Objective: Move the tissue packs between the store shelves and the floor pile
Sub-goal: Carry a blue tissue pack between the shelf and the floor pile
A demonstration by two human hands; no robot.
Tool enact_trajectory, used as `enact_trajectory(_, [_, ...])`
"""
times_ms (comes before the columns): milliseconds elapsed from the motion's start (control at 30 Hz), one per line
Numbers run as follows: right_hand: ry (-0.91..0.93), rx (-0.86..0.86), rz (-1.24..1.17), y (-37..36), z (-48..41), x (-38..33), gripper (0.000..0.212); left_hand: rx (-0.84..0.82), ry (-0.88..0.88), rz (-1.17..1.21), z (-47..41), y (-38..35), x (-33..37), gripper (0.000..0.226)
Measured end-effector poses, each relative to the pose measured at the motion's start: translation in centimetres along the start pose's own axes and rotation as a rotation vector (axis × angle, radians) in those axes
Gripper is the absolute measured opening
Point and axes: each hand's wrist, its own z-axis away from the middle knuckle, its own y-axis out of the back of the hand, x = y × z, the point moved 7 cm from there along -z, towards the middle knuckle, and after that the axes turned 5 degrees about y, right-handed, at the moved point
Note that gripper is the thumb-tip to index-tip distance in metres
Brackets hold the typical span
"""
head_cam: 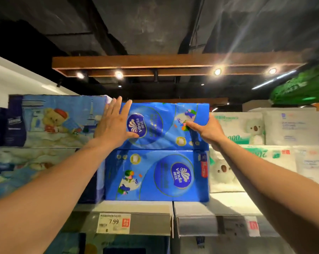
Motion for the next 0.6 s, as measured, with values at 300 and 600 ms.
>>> enact_trajectory(300, [-0.229,0.002,0.281,0.9,2.4,-0.6,0.11,-0.076,-0.008,-0.023,0.8,-1.4,-0.2,0.115])
enact_trajectory(600, [-0.028,-0.16,0.517,7.2,14.4,-5.1,0.104,-0.145,-0.141,0.289,8.9,0.4,6.7,0.112])
